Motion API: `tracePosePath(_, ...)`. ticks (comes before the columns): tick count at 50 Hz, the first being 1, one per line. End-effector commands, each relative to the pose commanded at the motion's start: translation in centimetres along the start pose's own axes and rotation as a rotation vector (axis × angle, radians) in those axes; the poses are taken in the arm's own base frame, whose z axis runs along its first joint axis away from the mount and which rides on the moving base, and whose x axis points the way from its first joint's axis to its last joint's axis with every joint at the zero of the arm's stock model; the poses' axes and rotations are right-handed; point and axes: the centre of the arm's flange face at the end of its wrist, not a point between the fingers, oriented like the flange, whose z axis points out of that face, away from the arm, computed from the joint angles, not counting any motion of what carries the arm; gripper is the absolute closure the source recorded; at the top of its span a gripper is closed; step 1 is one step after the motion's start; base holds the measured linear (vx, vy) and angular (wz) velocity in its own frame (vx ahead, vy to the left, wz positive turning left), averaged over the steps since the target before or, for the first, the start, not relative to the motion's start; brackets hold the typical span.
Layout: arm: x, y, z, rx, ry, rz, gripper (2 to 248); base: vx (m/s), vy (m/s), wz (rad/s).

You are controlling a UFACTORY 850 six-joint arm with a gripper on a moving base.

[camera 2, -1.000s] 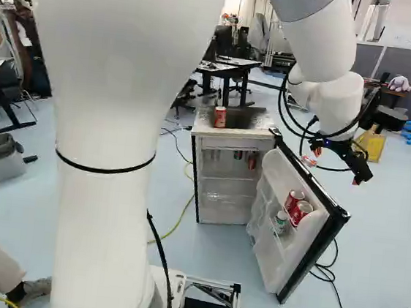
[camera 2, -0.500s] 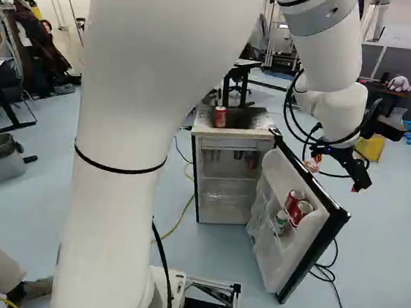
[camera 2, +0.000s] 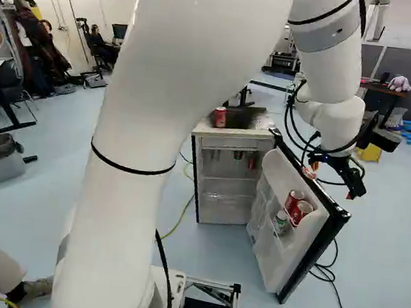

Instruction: Grab a drink from the fridge

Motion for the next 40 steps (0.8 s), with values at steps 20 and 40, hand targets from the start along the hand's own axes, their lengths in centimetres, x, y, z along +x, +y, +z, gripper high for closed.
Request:
tracePosePath(20, -0.07, 0.01, 0.32, 0.0, -0.005, 0.0, 3, 0.0, 0.0, 0.0)
tracePosePath(40, -0.48, 0.05, 0.07, -0.001, -0.008, 0.0, 3, 0.0, 0.0, 0.0)
